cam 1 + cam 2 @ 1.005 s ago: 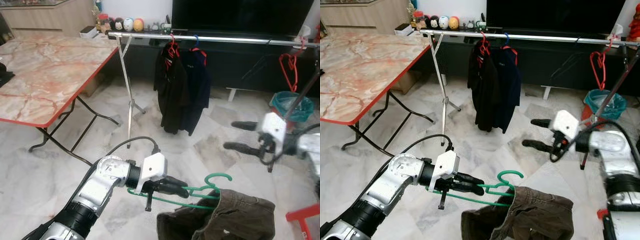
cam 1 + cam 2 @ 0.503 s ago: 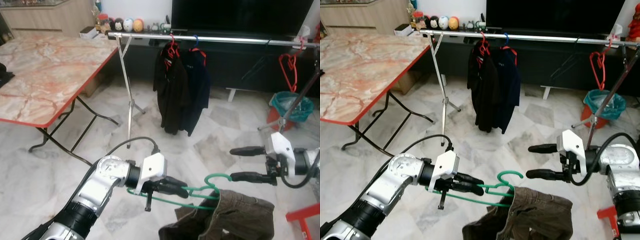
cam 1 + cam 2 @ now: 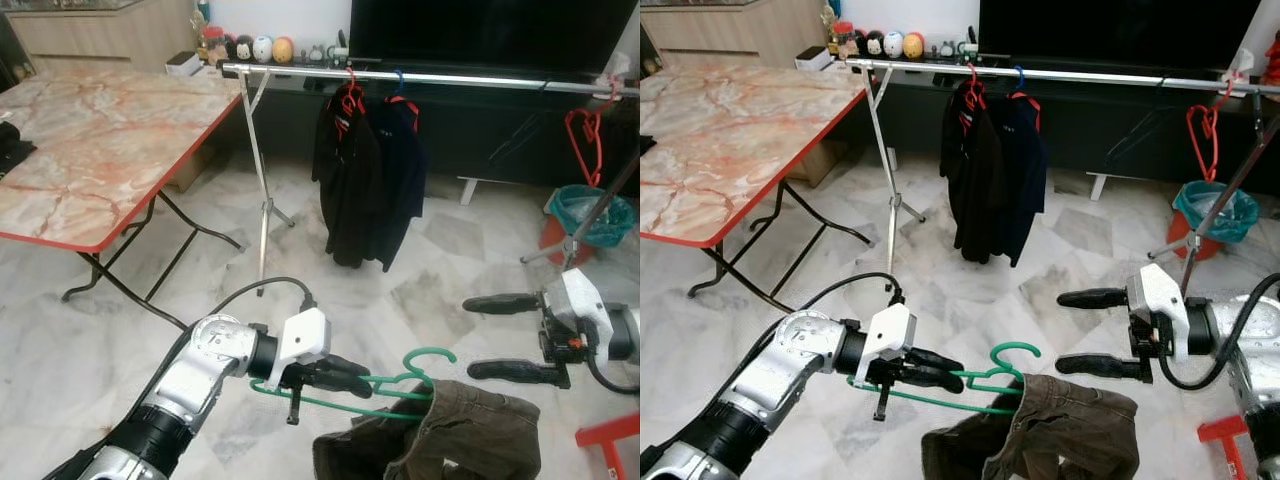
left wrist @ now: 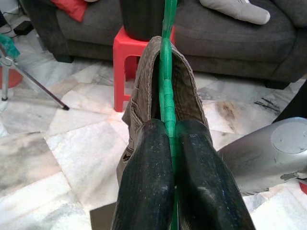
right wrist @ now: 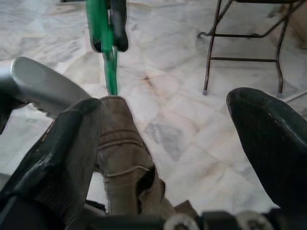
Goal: Hang hanger
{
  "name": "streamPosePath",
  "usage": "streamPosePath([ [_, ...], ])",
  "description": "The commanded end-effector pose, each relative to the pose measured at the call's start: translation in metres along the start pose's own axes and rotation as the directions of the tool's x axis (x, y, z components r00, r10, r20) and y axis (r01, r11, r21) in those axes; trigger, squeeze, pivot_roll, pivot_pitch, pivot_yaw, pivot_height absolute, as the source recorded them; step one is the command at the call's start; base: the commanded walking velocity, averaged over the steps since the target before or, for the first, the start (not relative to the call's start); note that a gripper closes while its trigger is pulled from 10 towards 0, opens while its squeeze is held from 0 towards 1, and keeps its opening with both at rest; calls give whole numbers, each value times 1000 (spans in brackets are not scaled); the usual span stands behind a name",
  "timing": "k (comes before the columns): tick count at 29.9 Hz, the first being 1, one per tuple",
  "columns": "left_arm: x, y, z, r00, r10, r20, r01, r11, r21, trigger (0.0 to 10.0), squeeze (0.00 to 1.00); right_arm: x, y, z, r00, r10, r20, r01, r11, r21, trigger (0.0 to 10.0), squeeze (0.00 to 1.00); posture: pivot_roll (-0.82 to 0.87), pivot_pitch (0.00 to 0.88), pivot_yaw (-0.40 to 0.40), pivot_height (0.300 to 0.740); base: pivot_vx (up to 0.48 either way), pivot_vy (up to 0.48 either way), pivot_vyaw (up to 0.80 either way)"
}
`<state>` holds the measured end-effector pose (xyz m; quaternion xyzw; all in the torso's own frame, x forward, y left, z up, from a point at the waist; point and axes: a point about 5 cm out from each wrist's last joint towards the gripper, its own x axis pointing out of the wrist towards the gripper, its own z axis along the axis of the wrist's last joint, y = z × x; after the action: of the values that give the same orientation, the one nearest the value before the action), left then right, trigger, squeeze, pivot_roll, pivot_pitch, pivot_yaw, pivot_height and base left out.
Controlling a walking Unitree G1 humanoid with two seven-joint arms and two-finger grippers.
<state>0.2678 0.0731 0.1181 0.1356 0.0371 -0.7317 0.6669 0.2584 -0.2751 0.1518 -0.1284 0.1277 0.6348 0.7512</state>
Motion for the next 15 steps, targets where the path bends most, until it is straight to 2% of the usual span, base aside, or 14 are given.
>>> streamPosePath([
  [1,-1,2,5,1000,8,24,-8,1000,30,10000,0,6,9,0,996,78,-53,-79,996,-28,10000,0,52,0,-18,740,0,0,0],
  [6,-1,2,4,1000,9,24,-9,1000,30,10000,0,13,13,-6,991,105,-85,-109,993,-35,10000,0,50,0,-20,740,0,0,0],
  [9,0,2,5,1000,2,27,-3,1000,31,10000,0,24,18,-11,986,135,-99,-141,988,-60,10000,0,54,0,-22,740,0,0,0],
  [15,0,1,5,1000,-1,27,1,999,33,10000,0,29,19,-12,984,144,-109,-153,985,-84,10000,0,55,0,-22,740,0,0,0],
])
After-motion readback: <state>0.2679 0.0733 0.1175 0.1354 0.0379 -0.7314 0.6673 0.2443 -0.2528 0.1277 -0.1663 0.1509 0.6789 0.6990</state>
